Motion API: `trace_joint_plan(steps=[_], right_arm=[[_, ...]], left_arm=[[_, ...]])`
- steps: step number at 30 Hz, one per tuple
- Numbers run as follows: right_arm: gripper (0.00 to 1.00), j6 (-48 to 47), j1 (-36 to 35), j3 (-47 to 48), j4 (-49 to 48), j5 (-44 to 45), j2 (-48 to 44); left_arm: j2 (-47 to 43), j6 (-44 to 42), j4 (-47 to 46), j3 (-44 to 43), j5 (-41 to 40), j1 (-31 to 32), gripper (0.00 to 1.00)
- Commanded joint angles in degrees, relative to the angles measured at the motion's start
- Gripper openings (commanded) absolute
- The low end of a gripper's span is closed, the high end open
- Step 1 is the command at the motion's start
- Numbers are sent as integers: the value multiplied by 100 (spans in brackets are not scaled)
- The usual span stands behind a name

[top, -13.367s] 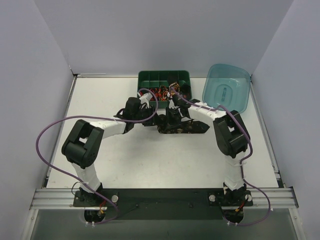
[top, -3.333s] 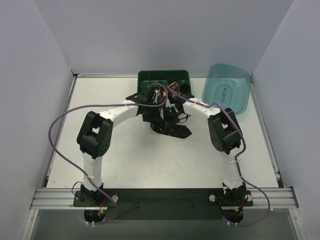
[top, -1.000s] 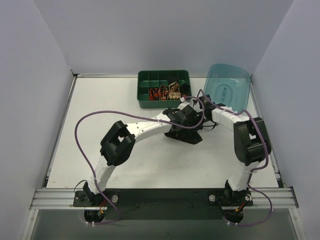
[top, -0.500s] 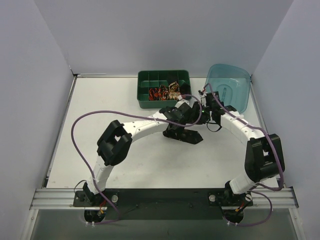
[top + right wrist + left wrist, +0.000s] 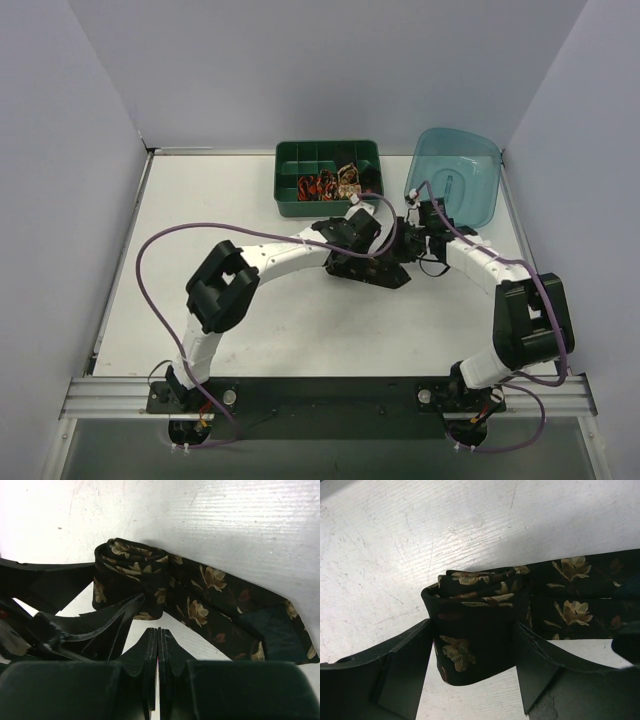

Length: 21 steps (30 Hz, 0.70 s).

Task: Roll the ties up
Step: Roll the tie at the center of the board.

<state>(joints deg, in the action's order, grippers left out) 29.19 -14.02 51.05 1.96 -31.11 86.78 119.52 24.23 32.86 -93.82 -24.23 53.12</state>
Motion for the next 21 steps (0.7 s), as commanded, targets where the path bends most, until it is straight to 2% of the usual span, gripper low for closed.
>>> trace_joint_plan(steps=[1, 9, 16, 21], right_arm=[[0, 201, 66, -86, -546, -430, 14], [0, 210, -91, 264, -522, -545, 663], [0, 192, -478, 616, -416, -352, 1226], [0, 210, -689, 1012, -266, -141, 1604]], left_arm=[[-508, 152, -464, 258, 330, -170, 74], [-1282, 249, -1352, 1357, 1051, -926, 78], [-1923, 275, -2467, 2403, 2246, -1620, 80], [-2030, 319, -3196, 2930, 3088, -2033, 81]])
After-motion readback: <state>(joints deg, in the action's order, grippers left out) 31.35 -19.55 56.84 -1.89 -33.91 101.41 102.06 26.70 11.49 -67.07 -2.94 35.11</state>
